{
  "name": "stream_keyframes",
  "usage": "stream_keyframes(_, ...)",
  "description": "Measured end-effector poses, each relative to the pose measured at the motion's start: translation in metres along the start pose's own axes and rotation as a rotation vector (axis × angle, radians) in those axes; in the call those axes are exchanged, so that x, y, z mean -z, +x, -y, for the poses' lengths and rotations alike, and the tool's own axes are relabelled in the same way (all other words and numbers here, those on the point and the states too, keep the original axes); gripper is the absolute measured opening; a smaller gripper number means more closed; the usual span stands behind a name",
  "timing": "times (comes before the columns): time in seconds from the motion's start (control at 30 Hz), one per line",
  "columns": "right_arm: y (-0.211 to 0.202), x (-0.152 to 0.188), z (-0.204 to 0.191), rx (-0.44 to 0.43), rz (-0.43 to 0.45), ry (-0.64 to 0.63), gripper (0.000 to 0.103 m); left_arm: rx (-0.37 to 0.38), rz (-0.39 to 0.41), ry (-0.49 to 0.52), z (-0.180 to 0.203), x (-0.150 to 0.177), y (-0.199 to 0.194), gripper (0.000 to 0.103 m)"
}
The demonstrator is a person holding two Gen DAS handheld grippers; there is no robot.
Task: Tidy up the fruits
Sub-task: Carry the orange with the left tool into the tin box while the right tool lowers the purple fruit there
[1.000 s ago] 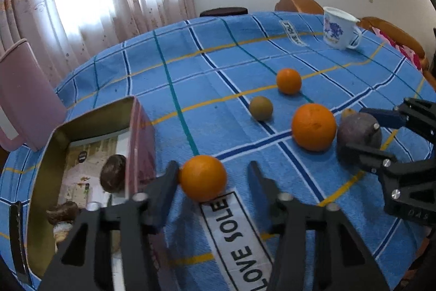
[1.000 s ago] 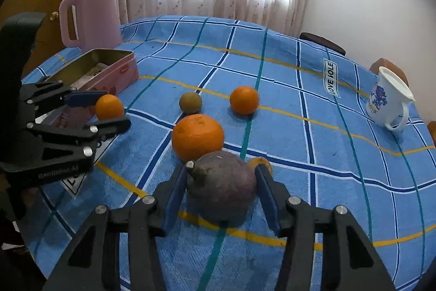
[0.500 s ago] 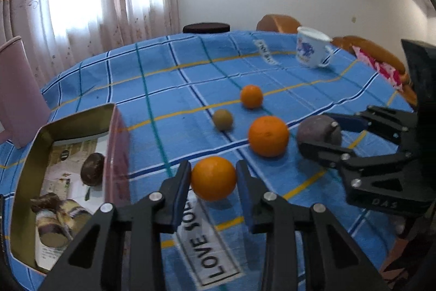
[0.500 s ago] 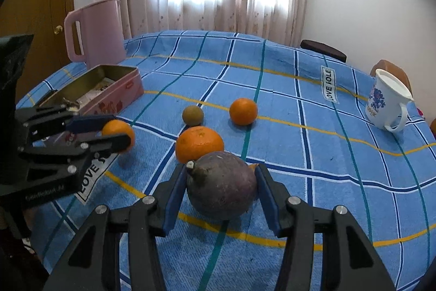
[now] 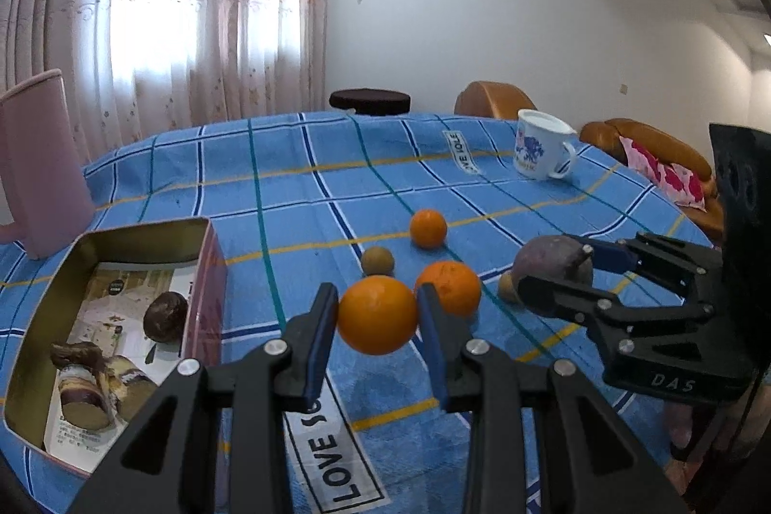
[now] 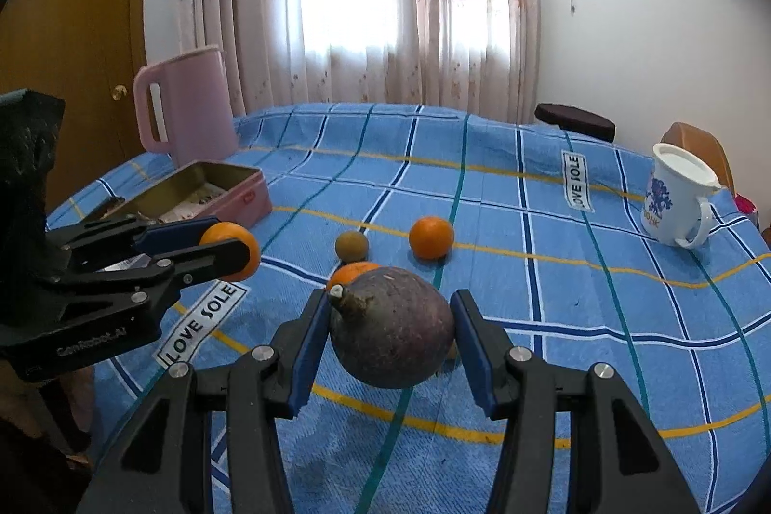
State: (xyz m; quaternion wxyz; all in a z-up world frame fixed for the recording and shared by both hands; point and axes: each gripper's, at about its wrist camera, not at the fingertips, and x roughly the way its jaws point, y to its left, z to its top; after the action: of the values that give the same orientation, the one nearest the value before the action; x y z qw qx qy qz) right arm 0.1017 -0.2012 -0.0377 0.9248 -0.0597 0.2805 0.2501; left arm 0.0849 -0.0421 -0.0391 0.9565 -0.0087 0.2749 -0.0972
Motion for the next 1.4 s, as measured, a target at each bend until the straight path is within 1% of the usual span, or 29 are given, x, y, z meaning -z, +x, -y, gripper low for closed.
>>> stream_keyframes(0.67, -0.017, 0.002, -0.002, -0.008, 0.109, -0.011, 0.053, -0.037, 0.109, 0.009, 0.004, 0.004, -0.022, 0.035)
stream_keyframes(1.4, -0.041, 0.007, -0.01, 0.015, 0.233, -0.056, 0.053, -0.059, 0.172, 0.013, 0.006, 0.006, -0.035, 0.035)
